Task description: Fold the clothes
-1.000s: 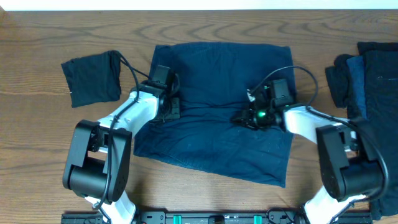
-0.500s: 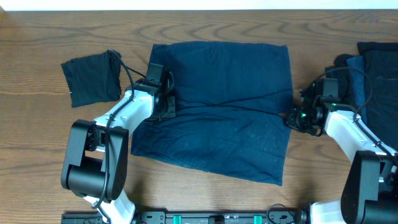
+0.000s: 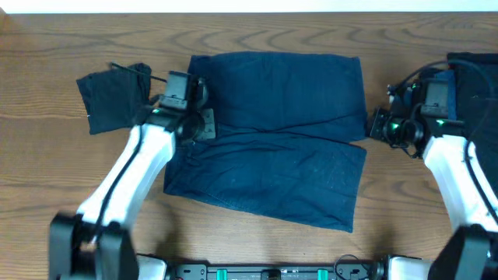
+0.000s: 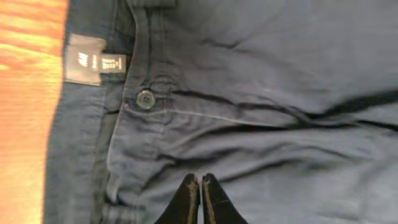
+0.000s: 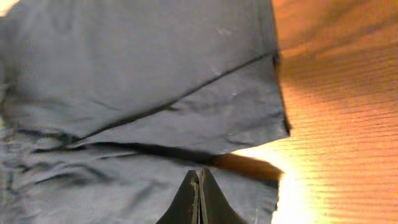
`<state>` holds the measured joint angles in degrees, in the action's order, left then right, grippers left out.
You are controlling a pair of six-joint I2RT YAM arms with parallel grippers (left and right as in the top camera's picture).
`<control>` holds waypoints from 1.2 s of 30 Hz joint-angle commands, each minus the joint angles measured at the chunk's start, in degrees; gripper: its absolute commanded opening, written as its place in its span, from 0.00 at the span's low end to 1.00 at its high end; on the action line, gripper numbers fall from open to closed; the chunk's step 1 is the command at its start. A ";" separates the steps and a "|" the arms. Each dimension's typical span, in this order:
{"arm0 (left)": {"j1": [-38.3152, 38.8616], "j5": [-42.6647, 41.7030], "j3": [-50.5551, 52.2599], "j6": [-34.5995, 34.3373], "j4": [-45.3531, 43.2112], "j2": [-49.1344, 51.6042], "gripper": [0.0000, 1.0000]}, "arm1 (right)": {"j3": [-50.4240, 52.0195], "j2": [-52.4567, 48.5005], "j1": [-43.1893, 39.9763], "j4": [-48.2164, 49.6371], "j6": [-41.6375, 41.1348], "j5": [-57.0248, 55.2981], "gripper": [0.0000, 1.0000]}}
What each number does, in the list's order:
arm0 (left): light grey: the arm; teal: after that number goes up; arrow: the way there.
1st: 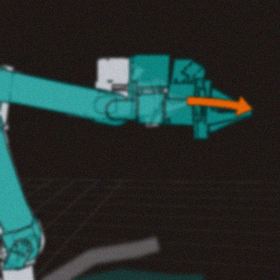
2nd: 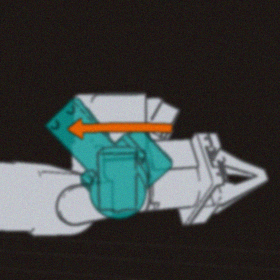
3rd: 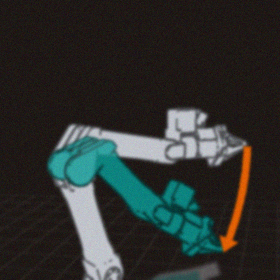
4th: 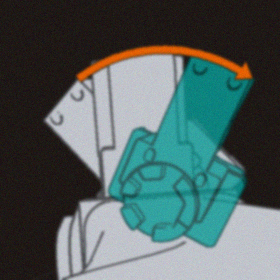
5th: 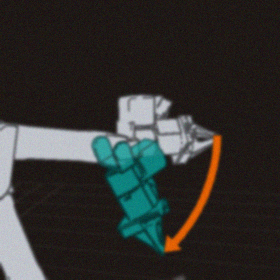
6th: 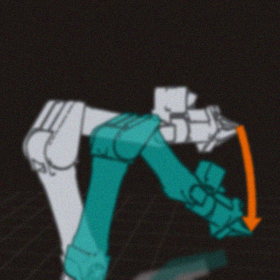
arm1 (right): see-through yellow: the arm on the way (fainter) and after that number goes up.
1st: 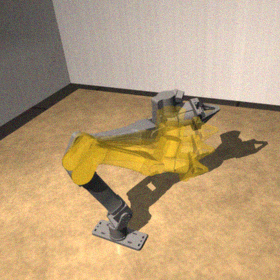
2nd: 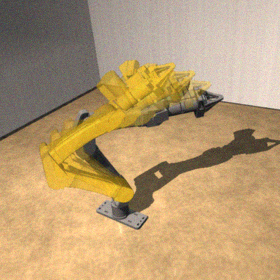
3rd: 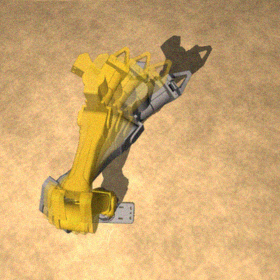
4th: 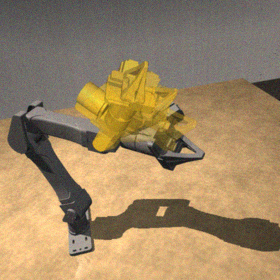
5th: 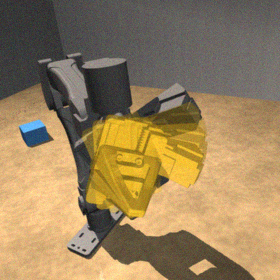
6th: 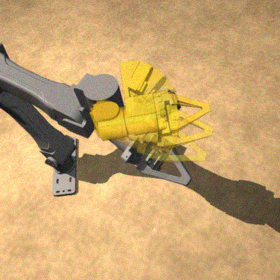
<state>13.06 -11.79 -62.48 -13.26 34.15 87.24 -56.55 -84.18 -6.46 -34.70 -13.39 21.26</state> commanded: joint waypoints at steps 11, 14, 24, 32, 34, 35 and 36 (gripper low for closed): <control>-0.26 -1.05 1.36 -0.81 13.29 -1.29 0.07 | 11.30 -5.88 0.61 3.82 3.08 -1.92 0.01; -0.26 -0.17 1.36 -1.05 14.93 -1.29 0.08 | 11.74 -9.01 0.63 6.34 2.95 -4.13 0.01; -0.70 6.38 1.40 -2.51 18.64 -1.29 0.08 | 11.74 -16.74 0.37 18.01 2.73 -15.91 0.01; -2.25 6.27 1.36 -2.49 18.82 -1.42 0.08 | 8.09 -15.37 0.24 20.63 2.78 -10.08 0.13; -3.02 6.25 1.22 -2.49 19.43 -2.01 0.08 | 4.85 -13.22 0.26 16.94 2.75 -7.87 0.18; -3.34 6.23 1.16 -2.49 19.93 -2.54 0.08 | 3.15 -11.93 0.26 14.40 2.73 -6.99 0.23; -3.61 5.95 1.16 -2.49 20.59 -3.28 0.08 | 1.36 -10.38 0.26 11.32 2.73 -6.12 0.25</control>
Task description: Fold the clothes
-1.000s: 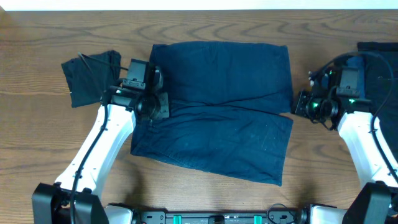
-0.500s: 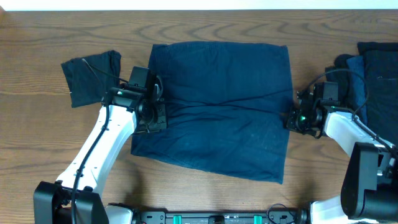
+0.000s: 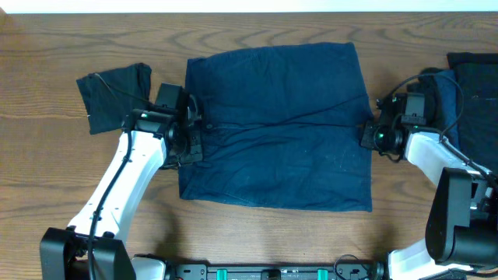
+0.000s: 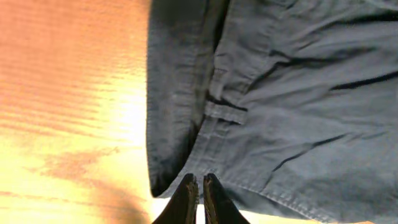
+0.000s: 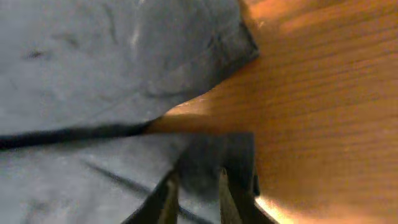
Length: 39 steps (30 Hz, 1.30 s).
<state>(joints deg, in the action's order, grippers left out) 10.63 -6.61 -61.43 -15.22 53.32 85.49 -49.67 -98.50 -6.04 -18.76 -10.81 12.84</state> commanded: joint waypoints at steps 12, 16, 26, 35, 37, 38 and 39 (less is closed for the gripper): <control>-1.29 -6.25 0.74 -0.52 6.88 -7.28 0.28 | -10.67 24.52 3.58 -40.46 -2.08 4.13 0.38; -1.29 -6.25 1.68 -0.52 6.86 -7.26 0.32 | -6.67 25.88 3.80 -44.94 -3.80 4.13 0.46; -1.29 -6.23 1.70 -0.52 6.58 -7.26 0.38 | 5.35 25.79 1.55 -43.56 -10.73 4.13 0.51; -1.29 -6.25 1.73 -0.52 6.95 -7.26 0.38 | 8.96 25.75 1.44 -41.22 -15.82 2.34 0.49; -1.29 -6.23 1.84 -0.52 6.93 -7.26 0.38 | 9.53 25.75 1.44 -41.16 -16.83 0.59 0.47; -1.29 -6.23 1.97 -0.52 6.88 -7.26 0.38 | 9.84 25.75 1.44 -40.89 -16.85 0.46 0.47; -1.29 -6.23 2.01 -0.52 6.88 -7.26 0.39 | 10.14 25.73 1.44 -40.57 -16.92 0.46 0.47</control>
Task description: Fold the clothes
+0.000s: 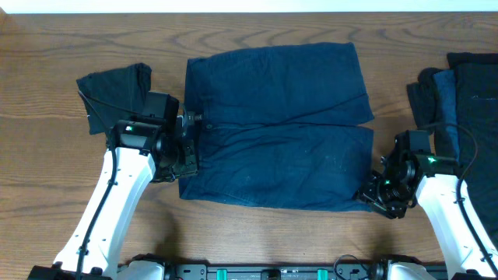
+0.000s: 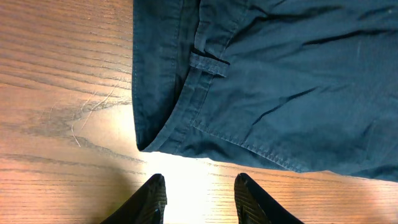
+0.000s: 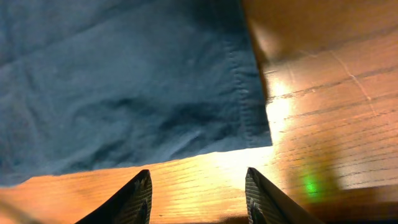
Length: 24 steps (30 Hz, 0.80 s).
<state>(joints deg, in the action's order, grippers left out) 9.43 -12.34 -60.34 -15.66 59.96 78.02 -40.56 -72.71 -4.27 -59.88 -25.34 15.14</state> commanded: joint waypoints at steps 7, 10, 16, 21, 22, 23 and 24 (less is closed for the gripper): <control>-0.09 -0.50 1.01 -0.07 0.24 0.22 0.39 | 3.08 -2.40 -0.33 4.37 -4.85 -1.60 0.46; -0.09 -0.50 1.01 -0.07 0.24 0.22 0.39 | 3.08 -4.15 -0.33 5.79 -4.87 -1.62 0.46; -0.09 -0.50 1.01 -0.07 0.24 0.22 0.39 | 3.08 -7.28 -0.33 9.70 -4.85 -1.84 0.45; -0.09 -0.50 1.01 -0.07 0.24 0.22 0.39 | 3.13 -8.85 -0.33 9.90 -4.85 -1.84 0.45; -0.09 -0.50 1.01 -0.07 0.26 0.22 0.39 | 3.13 -9.05 -0.33 9.66 -4.81 -1.86 0.46; -0.09 -0.50 1.01 -0.07 0.26 0.22 0.39 | 3.13 -9.07 -0.37 9.27 -4.66 -1.86 0.47; -0.09 -0.50 1.01 -0.07 0.28 0.22 0.39 | 3.10 -9.05 -0.46 9.07 -4.28 -1.84 0.49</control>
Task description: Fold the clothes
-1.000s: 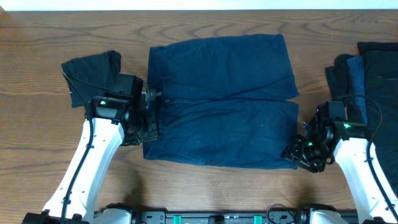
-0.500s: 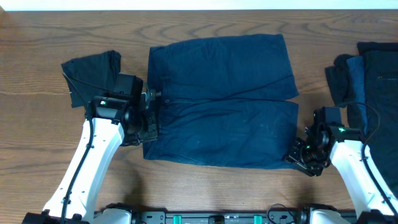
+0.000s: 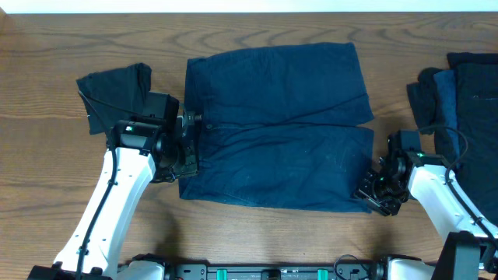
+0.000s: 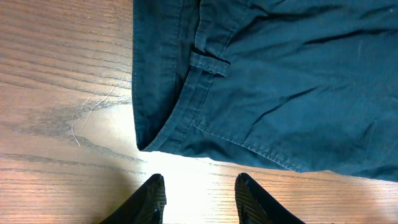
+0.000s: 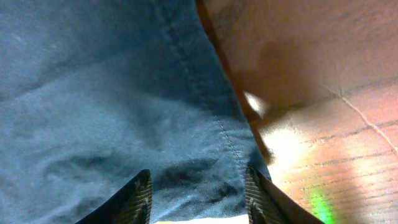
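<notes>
Dark blue shorts (image 3: 276, 124) lie spread flat on the wooden table, waistband to the left, leg hems to the right. My left gripper (image 3: 184, 165) hovers open by the near waistband corner (image 4: 144, 144), its fingers (image 4: 152, 199) over bare wood just short of the cloth. My right gripper (image 3: 367, 194) is open at the near hem corner (image 5: 249, 140) of the lower leg, and the cloth fills the gap between its fingers (image 5: 138, 198).
A small folded dark cloth (image 3: 113, 95) lies at the far left. A pile of dark garments (image 3: 459, 85) sits at the right edge of the table. Bare wood runs along the near edge in front of the shorts.
My right gripper has moved in over the near hem corner of the shorts, so cloth now lies between its open fingers. The left gripper has stayed where it was.
Both grippers were shut at the shorts' sides, the lower leg lying askew. Then the shorts lay squarer with the grippers at mid-height. Then both grippers stood open off the near corners, and now the right one straddles the hem corner.
</notes>
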`<state>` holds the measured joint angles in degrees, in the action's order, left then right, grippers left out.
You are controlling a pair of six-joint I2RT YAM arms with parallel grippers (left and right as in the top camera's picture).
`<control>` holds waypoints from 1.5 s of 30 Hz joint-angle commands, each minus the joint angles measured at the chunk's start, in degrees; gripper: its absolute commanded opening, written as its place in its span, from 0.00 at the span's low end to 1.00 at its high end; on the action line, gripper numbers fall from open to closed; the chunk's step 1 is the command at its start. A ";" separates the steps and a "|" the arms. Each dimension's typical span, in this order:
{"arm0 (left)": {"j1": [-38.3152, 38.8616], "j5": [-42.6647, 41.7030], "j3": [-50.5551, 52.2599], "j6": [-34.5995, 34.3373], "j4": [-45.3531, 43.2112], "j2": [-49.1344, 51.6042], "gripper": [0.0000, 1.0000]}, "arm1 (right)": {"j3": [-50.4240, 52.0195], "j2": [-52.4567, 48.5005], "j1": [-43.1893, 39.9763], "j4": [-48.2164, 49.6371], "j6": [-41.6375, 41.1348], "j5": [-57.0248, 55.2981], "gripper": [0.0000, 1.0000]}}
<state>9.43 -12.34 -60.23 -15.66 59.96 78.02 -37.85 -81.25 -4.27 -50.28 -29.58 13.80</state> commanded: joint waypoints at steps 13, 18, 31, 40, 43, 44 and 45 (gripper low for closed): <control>-0.09 -0.48 0.90 -0.07 0.22 0.22 0.39 | -1.79 -0.50 -2.08 -8.81 3.52 -0.50 0.57; -0.09 -0.48 0.90 -0.07 0.22 0.22 0.39 | -1.36 -0.50 -2.08 -6.88 0.57 -0.48 0.56; -0.09 -0.48 0.90 -0.07 0.22 0.22 0.39 | 3.17 -0.50 -2.03 -3.17 -6.67 -0.07 0.55; -0.09 -0.48 0.90 -0.07 0.22 0.22 0.39 | 3.93 -0.50 -2.05 0.68 -6.64 -0.07 0.50; -0.09 -0.48 0.90 -0.07 0.20 0.22 0.39 | 3.93 -0.50 -2.05 1.73 -6.64 -0.09 0.47; -0.09 -0.48 0.90 -0.07 0.20 0.22 0.39 | 3.93 -0.50 -2.05 2.14 -6.62 -0.09 0.47; -0.09 -0.48 0.90 -0.07 0.20 0.22 0.39 | 3.93 -0.50 -2.05 2.45 -6.62 -0.11 0.50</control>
<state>9.43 -12.32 -60.23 -15.66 59.99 78.02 -34.26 -81.38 -6.04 -48.40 -35.55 13.61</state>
